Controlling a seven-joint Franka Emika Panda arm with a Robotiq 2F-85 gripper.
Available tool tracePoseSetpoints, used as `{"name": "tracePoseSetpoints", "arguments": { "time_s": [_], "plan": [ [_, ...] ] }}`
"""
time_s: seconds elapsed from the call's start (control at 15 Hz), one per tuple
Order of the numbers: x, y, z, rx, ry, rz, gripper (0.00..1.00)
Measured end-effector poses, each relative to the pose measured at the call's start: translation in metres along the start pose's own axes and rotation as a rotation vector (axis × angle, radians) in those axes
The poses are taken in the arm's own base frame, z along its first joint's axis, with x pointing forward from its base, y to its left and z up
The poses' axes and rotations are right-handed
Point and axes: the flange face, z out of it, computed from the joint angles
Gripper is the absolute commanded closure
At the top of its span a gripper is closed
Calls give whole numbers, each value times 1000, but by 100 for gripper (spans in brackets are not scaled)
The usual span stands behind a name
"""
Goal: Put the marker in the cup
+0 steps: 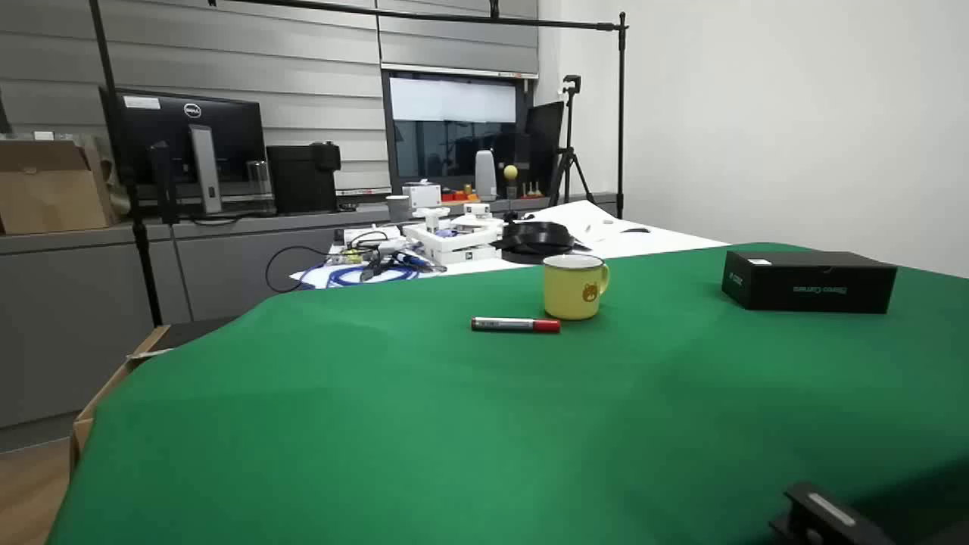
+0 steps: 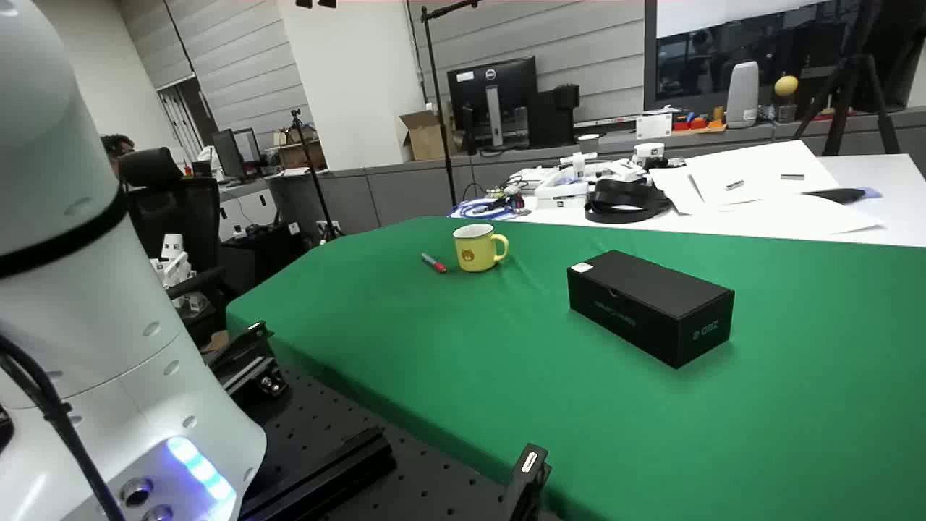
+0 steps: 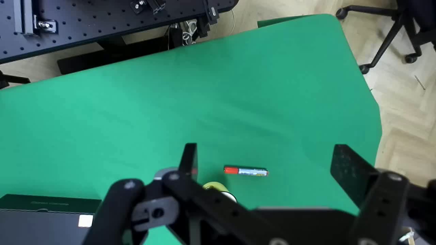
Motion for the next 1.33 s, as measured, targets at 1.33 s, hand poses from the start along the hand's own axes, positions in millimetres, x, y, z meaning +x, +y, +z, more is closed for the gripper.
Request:
{"name": "tracePoseSetpoints", "arguments": {
  "time_s": [1.33],
  "plan": [
    [64,17,11,7,107,282,0]
  ]
}}
